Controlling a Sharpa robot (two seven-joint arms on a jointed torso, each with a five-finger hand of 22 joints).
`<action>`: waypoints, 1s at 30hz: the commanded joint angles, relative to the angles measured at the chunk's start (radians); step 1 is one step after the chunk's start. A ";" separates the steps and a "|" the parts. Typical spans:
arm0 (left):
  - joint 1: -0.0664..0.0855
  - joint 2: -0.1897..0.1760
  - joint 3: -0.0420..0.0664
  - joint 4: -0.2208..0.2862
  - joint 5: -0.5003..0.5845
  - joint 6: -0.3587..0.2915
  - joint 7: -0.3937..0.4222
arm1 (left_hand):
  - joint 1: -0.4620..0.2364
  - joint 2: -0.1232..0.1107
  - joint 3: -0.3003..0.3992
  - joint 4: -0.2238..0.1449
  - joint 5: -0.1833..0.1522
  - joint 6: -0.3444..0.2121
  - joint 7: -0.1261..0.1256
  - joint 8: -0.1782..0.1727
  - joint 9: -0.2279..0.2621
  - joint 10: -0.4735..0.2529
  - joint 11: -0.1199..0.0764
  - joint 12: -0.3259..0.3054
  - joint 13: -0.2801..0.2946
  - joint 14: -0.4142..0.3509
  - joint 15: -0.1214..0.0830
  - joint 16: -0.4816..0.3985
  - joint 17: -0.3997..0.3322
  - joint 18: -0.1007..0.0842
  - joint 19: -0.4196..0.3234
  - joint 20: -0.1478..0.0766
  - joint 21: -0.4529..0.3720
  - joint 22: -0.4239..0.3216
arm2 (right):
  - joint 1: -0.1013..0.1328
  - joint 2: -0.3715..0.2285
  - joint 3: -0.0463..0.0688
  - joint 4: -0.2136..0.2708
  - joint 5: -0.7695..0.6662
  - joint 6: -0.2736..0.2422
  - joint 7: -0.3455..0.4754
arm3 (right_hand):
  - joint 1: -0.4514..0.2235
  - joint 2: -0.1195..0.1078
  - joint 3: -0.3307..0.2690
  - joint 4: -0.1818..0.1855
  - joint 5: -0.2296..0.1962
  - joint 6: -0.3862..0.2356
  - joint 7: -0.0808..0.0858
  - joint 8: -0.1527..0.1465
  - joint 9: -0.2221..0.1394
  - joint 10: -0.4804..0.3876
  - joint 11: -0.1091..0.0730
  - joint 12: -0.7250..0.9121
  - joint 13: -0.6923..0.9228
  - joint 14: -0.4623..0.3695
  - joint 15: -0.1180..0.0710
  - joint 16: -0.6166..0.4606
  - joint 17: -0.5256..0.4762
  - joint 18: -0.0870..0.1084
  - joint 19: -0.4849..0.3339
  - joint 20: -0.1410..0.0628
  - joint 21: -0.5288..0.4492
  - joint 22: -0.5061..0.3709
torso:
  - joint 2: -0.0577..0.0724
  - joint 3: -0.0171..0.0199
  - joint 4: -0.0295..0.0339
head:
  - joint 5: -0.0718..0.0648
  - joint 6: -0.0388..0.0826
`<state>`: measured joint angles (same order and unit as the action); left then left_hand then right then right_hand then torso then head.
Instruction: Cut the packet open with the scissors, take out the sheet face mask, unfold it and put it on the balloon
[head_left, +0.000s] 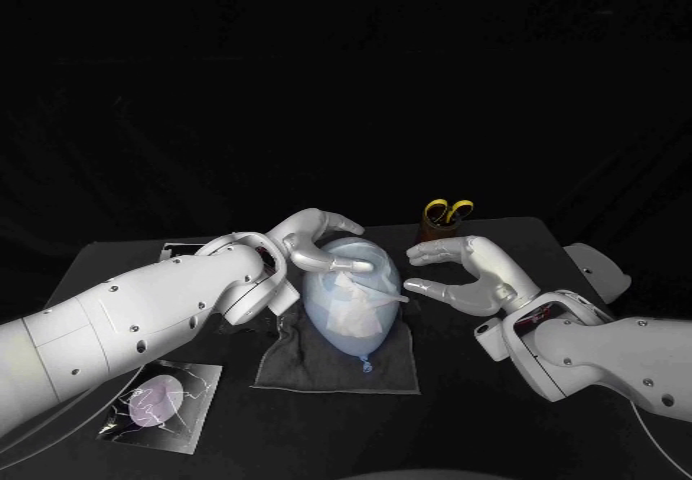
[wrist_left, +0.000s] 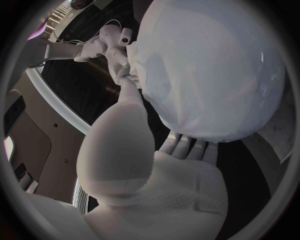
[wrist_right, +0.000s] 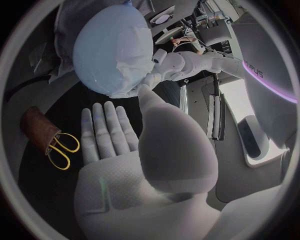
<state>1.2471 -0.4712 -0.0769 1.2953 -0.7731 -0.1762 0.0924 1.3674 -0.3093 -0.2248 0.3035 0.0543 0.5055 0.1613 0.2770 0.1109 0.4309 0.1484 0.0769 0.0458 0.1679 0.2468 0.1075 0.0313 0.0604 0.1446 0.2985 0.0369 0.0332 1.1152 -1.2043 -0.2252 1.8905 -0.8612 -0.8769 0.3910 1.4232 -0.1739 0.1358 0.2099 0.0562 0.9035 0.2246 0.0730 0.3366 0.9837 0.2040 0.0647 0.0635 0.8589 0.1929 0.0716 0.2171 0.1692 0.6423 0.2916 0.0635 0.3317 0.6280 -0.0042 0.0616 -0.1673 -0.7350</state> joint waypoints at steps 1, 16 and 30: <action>0.002 0.003 0.001 0.002 -0.030 0.038 -0.012 | 0.011 -0.002 -0.002 -0.001 0.000 0.011 0.016 0.004 0.002 -0.005 0.001 -0.004 -0.001 -0.004 -0.001 -0.003 -0.001 -0.006 -0.006 0.002 -0.004 -0.001 | -0.001 0.001 0.000 -0.002 -0.134 0.008 -0.026 | 0.005 0.012 -0.024 0.001 0.006 -0.007 -0.004 -0.003 -0.005 -0.010 0.000 -0.002 -0.001 -0.008 0.001 -0.005 -0.008 -0.009 -0.011 0.000 0.001 -0.010 | 0.001 0.0004 0.0003 | 0.001 0.000; 0.002 0.016 0.003 -0.029 -0.033 0.042 -0.005 | 0.044 0.000 0.016 -0.001 0.002 0.033 0.033 0.015 0.009 0.018 0.021 -0.004 0.002 0.017 -0.010 0.007 0.005 -0.004 0.002 0.001 -0.001 0.000 | -0.002 0.001 0.000 0.013 -0.318 0.014 -0.085 | 0.117 0.049 -0.241 0.032 0.003 -0.030 -0.077 0.001 -0.049 -0.058 0.012 -0.002 0.000 -0.043 0.014 -0.004 -0.068 -0.023 -0.119 0.000 -0.006 -0.112 | 0.000 0.0010 -0.0010 | 0.008 -0.007; 0.002 0.059 0.003 -0.111 -0.023 0.072 -0.019 | 0.059 0.003 0.033 -0.001 0.002 0.043 0.040 0.019 0.012 0.035 0.028 -0.005 0.003 0.043 -0.021 0.019 0.010 -0.005 -0.004 0.001 -0.001 -0.001 | -0.002 -0.032 0.000 0.068 -0.342 -0.078 0.007 | 0.222 0.139 -0.249 0.006 0.046 0.079 -0.037 0.027 -0.079 0.173 -0.067 0.007 0.003 0.285 -0.091 0.122 -0.019 0.017 0.274 -0.064 0.133 -0.073 | 0.000 0.0011 0.0003 | 0.014 -0.011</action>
<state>1.2482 -0.4178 -0.0740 1.1914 -0.7988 -0.1366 0.0808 1.4167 -0.3087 -0.1981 0.3048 0.0543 0.5431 0.1663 0.2950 0.1236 0.4615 0.1787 0.0762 0.0480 0.2026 0.2268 0.1207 0.0402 0.0604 0.1448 0.2985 0.0369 0.0335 1.1139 -1.2315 -0.2257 1.9477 -1.1745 -0.9140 0.3579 1.6379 -0.0339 -0.1127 0.2133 0.0968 0.9774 0.1876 0.0964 0.2596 1.1447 0.1412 0.0686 0.0659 1.1219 0.1101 0.1842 0.1916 0.1776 0.8972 0.2347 0.1881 0.2570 0.6277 -0.0035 0.0605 -0.1541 -0.7458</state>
